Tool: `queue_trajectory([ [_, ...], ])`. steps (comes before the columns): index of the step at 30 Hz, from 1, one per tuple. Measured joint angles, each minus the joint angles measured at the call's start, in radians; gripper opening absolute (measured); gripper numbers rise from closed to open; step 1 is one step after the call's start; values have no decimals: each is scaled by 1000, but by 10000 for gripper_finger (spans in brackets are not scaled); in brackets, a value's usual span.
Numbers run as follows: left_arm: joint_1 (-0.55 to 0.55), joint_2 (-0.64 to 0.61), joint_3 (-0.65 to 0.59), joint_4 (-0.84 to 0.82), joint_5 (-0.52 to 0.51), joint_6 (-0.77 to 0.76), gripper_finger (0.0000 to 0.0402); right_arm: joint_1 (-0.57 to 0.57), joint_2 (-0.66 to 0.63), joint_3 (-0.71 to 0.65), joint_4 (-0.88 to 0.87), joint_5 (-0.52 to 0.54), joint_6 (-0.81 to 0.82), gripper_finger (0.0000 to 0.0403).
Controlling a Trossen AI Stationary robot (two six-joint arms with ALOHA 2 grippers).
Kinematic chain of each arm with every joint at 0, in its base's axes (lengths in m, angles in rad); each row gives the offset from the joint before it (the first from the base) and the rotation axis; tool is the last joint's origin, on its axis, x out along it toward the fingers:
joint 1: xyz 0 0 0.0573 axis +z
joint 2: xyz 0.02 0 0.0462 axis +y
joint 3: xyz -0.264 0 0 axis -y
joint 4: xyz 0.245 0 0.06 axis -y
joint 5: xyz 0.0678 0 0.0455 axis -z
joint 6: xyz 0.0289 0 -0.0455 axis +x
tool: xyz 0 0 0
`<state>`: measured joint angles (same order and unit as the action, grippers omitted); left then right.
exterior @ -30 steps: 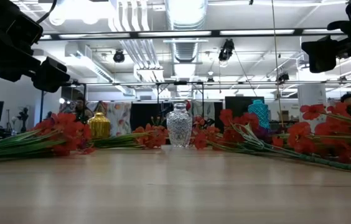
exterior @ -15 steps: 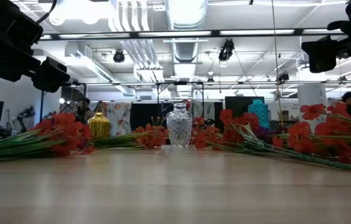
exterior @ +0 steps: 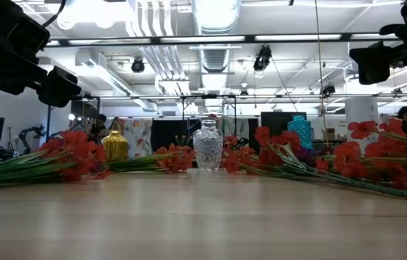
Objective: Sort flowers into vase by color
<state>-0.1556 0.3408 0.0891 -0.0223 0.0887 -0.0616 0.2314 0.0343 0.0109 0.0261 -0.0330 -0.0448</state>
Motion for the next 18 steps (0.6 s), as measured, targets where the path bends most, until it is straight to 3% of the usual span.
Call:
queue_trajectory([
  [12,0,0,0,0,0,1,262,0,0,0,0,0,0,320],
  [18,0,7,0,3,-21,150,262,0,0,0,5,7,0,320],
])
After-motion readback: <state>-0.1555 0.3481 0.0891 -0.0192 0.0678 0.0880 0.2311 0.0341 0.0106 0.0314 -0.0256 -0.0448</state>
